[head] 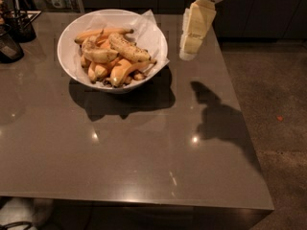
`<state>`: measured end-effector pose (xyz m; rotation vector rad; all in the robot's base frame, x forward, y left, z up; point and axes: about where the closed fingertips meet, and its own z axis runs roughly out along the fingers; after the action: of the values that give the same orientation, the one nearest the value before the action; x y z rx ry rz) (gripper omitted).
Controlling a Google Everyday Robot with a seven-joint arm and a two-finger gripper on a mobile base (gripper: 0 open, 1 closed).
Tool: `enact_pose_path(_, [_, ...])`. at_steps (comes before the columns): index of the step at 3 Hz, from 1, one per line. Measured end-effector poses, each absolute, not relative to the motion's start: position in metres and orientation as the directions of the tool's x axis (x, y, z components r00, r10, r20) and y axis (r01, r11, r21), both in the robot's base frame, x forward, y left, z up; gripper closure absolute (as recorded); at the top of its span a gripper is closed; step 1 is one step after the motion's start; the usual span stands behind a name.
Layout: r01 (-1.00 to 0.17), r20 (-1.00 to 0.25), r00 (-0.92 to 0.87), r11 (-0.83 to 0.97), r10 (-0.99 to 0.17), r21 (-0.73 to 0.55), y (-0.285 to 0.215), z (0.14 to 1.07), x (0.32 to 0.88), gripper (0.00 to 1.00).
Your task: Pick banana from white bowl
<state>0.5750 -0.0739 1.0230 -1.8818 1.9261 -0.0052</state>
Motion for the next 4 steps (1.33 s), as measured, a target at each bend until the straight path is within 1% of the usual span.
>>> enact_pose_path(2, [-0.963,-0.343,-0.059,0.144,-0.937,-0.227,-0.017,1.007,0.6,0.0])
enact_pose_path(4, [-0.955,-0.415,-0.068,0.179,-0.907,-0.236,-0.006,1.011,0.61,0.0])
